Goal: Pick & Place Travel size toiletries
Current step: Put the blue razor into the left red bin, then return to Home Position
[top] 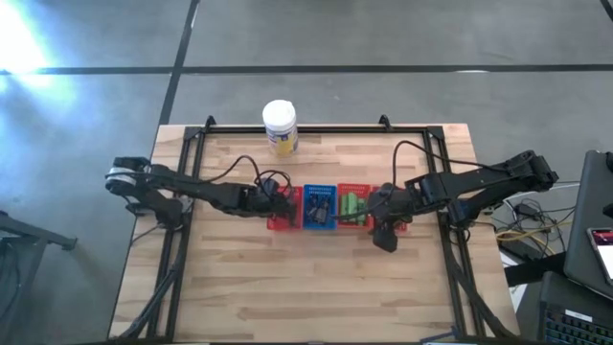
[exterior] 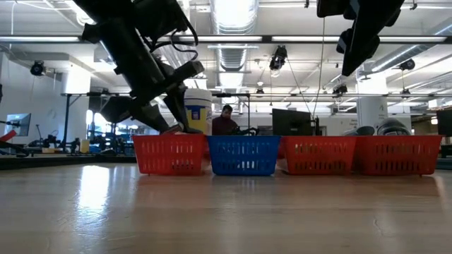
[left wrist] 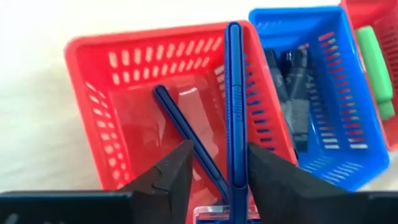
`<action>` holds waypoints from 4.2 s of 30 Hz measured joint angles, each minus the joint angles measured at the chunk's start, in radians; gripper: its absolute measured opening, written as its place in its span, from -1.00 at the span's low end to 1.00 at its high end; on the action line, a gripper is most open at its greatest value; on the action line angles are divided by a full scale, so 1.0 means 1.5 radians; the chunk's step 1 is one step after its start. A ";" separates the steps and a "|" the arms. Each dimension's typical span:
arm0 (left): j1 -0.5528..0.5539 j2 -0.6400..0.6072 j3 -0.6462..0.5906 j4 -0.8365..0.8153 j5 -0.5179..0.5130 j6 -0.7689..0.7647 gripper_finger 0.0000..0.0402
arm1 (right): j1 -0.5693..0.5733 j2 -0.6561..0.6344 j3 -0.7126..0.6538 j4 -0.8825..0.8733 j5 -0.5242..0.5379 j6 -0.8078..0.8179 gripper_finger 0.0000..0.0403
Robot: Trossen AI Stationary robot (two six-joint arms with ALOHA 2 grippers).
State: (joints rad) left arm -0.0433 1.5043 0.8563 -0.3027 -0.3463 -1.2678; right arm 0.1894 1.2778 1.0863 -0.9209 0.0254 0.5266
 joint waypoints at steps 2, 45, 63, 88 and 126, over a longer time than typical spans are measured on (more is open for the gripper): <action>0.000 0.000 0.003 -0.001 0.016 -0.001 -0.24 | 0.000 0.000 0.000 -0.009 0.000 -0.001 0.47; -0.006 -0.166 0.130 -0.032 0.120 0.341 -0.15 | -0.031 -0.194 0.000 -0.011 -0.043 0.019 0.54; 0.155 -0.348 -0.293 0.606 0.389 0.410 -0.15 | -0.178 -0.600 -0.339 0.328 -0.210 0.066 0.28; 0.169 -0.817 -0.564 0.513 0.332 0.443 -0.15 | -0.178 -0.738 -0.564 0.620 -0.086 -0.031 0.16; -0.012 -1.002 -0.566 0.375 0.346 0.439 -0.15 | -0.169 -0.851 -0.718 0.631 -0.051 0.070 0.74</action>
State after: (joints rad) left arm -0.0615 0.0017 0.0074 0.2604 0.1720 -0.6094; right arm -0.0640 0.0010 0.0090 0.0255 -0.0507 0.6315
